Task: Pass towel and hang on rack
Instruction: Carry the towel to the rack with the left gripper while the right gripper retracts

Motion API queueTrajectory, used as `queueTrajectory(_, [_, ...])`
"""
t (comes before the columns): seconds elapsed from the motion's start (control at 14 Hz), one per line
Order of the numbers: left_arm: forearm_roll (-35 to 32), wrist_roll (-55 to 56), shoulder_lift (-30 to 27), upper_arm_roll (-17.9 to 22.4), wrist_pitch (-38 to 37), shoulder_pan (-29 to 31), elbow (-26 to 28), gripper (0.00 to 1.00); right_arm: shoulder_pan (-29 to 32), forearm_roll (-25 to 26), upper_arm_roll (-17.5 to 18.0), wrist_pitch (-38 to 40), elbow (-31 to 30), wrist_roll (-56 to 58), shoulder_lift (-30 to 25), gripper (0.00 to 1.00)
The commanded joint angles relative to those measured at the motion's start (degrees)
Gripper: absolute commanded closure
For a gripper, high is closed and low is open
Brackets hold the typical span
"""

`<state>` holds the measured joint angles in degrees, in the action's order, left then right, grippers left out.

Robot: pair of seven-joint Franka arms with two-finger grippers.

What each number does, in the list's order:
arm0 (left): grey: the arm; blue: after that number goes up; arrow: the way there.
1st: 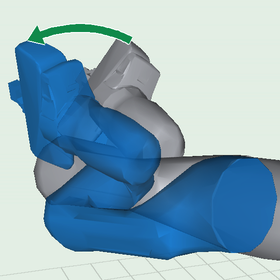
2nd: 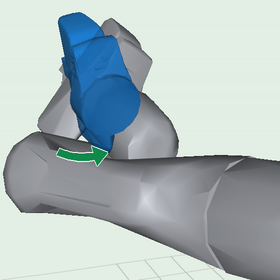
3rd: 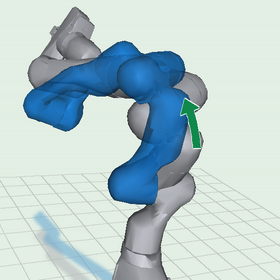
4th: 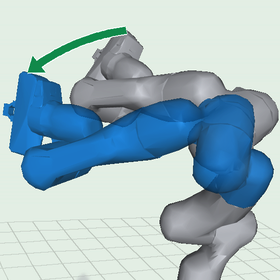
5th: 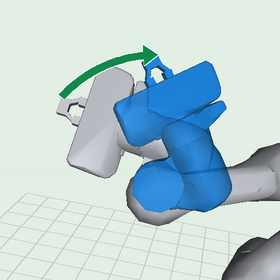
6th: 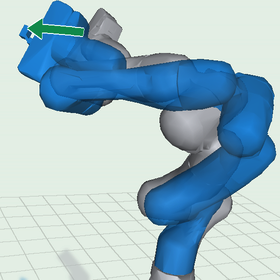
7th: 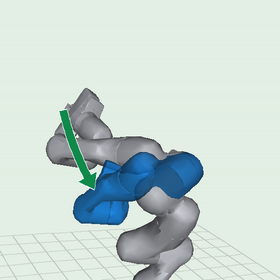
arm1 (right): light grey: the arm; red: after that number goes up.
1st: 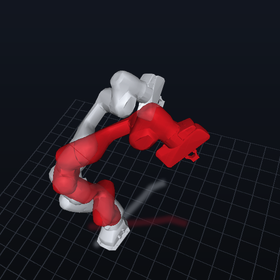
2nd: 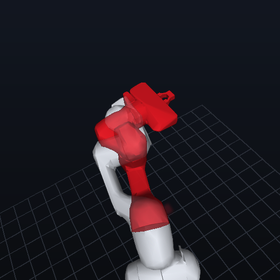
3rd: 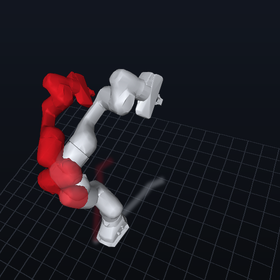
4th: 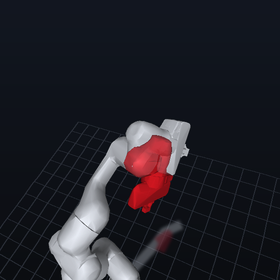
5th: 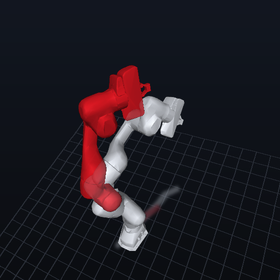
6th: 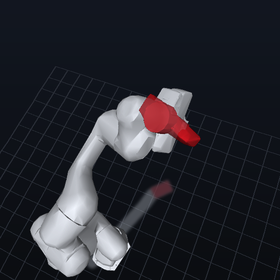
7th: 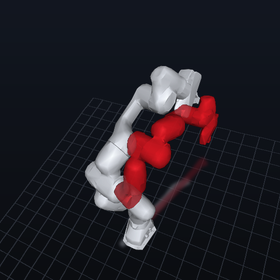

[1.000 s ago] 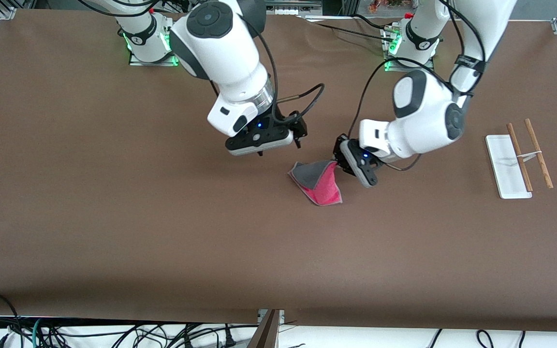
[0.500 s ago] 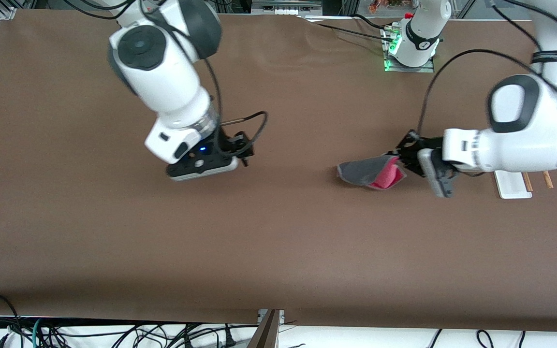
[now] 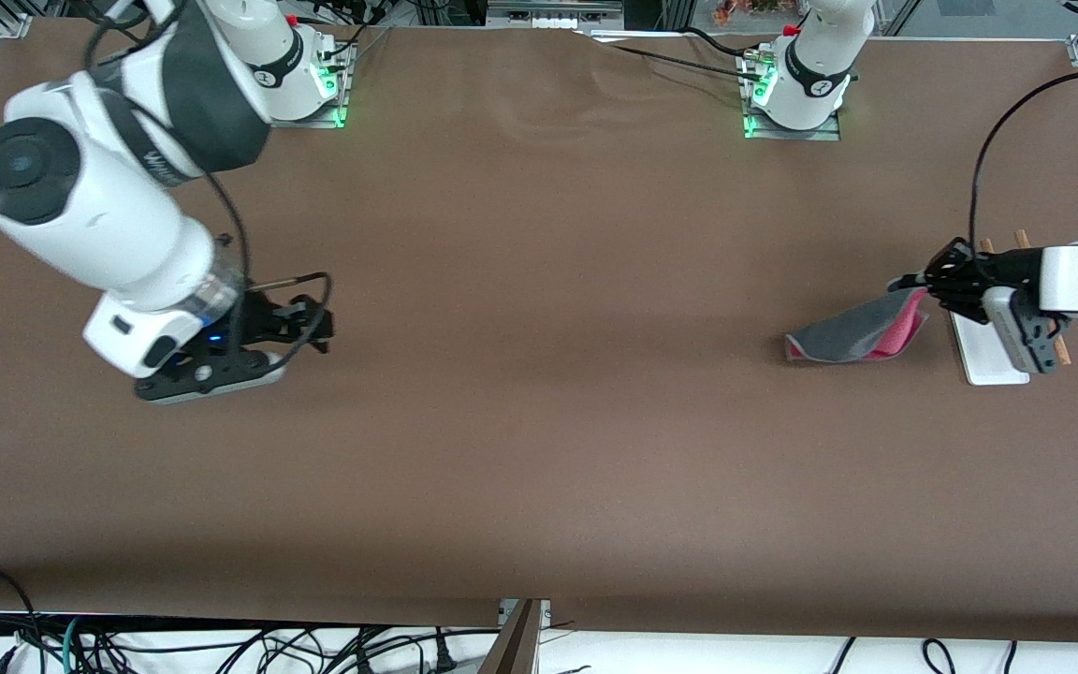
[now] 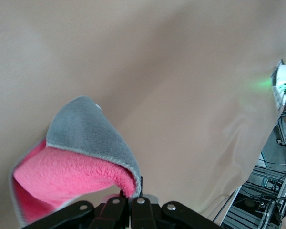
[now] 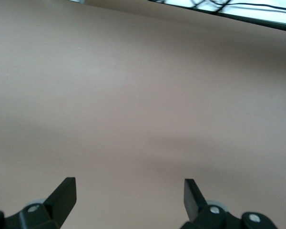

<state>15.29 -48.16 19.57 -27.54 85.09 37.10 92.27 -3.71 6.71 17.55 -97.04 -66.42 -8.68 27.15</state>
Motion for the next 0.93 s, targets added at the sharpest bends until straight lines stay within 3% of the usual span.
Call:
queueTrajectory(0.0, [-3.68, -8.24, 3.27, -0.85, -1.50, 4.20, -2.53, 1.00, 5.54, -0.12, 0.29, 1.95, -1.42, 6.45, -4.29, 0.00])
queueTrajectory(0.14, [-4.91, -9.67, 4.68, 0.72, -1.94, 6.22, -4.99, 1.00, 7.83, -0.12, -0.06, 2.21, -6.33, 7.36, -9.03, 0.00])
queueTrajectory(0.57, [-6.24, -19.41, 6.88, 1.70, -3.44, 12.37, -5.88, 1.00, 8.19, -0.65, -13.14, 2.83, -12.67, 7.71, -17.83, 0.00])
queueTrajectory(0.71, [-6.42, -21.18, 7.32, 1.79, -3.61, 14.39, -5.88, 1.00, 8.19, -0.74, -14.47, 2.82, -15.22, 7.71, -20.02, 0.00])
queueTrajectory(0.86, [-7.29, -22.76, 7.24, 2.57, -3.87, 15.45, -7.27, 1.00, 8.19, -1.61, -15.00, 8.32, -15.41, 7.71, -21.35, 0.00])
